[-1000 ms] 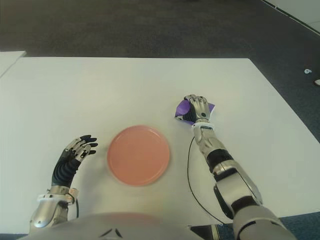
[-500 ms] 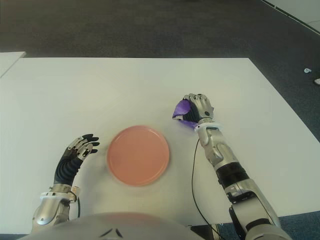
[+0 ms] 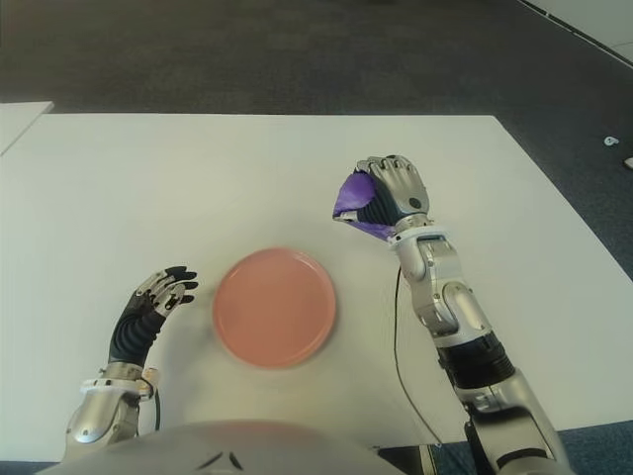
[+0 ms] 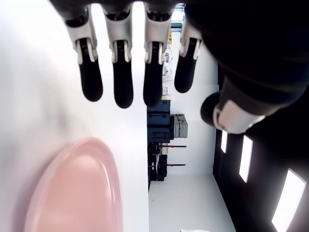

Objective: Put the tissue paper into the plate.

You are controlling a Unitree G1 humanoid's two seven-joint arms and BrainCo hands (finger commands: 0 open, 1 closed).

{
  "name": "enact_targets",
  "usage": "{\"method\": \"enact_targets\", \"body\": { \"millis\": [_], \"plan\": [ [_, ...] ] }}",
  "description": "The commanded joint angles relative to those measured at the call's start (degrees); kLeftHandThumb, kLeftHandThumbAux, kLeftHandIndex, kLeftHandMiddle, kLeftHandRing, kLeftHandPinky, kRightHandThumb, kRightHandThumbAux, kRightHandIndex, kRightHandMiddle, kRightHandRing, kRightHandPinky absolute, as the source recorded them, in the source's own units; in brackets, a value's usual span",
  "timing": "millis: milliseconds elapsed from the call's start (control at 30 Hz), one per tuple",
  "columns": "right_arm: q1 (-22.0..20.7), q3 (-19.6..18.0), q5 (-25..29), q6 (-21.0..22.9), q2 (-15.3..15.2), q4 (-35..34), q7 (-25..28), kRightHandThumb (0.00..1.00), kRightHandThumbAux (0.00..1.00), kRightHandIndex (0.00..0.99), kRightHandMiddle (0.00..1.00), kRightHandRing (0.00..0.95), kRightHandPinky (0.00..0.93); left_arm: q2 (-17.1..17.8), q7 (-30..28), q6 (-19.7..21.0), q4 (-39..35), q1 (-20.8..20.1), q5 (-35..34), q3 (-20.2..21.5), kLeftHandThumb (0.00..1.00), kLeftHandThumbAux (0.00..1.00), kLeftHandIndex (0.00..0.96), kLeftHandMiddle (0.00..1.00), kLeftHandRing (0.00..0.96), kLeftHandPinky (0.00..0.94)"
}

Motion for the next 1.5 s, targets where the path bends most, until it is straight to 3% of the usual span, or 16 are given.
{"method": "enact_targets", "body": {
  "millis": [33,367,633,900,1300,1500],
  "plan": [
    [2.2,0.2,-2.8,1.4,1.4,-5.0,2.3,0.96,0.656,0.395,0.503,0.517,0.749,0.0,0.0,0.8,0.1,0.0,0.7,-0.5,0.264,0.576,0.28,0.308,0.317,0.347],
    [4.5,3.6,-5.9,-1.0,4.9,-11.1,4.5,0.954,0.656,0.389,0.503,0.526,0.799,0.2,-0.6,2.4,0.2,-0.8,-0.4,-0.2,0.26,0.584,0.285,0.328,0.332,0.359],
    [3.3,5.2,-8.0,-5.8,4.6,-11.1,5.5,0.954,0.655,0.389,0.504,0.529,0.801,0.0,-0.2,3.0,-0.5,-1.0,0.1,-0.6,0.268,0.58,0.276,0.318,0.327,0.351],
    [4.3,9.6,-9.3,-9.1,6.4,-12.9,10.5,0.954,0.655,0.392,0.503,0.528,0.797,-0.4,0.3,3.3,-0.2,-1.2,1.0,-0.9,0.273,0.587,0.286,0.315,0.325,0.356],
    [3.2,15.7,-13.7,-10.3,11.6,-12.7,16.0,0.955,0.654,0.395,0.504,0.529,0.789,-0.5,0.6,3.0,0.9,-1.7,2.1,-0.4,0.266,0.575,0.266,0.298,0.313,0.341],
    [4.3,16.3,-11.6,-10.0,13.7,-13.0,19.2,0.956,0.655,0.394,0.502,0.524,0.76,-0.9,0.8,2.6,1.2,-1.8,2.5,-0.2,0.27,0.572,0.255,0.285,0.296,0.319]
  ]
}}
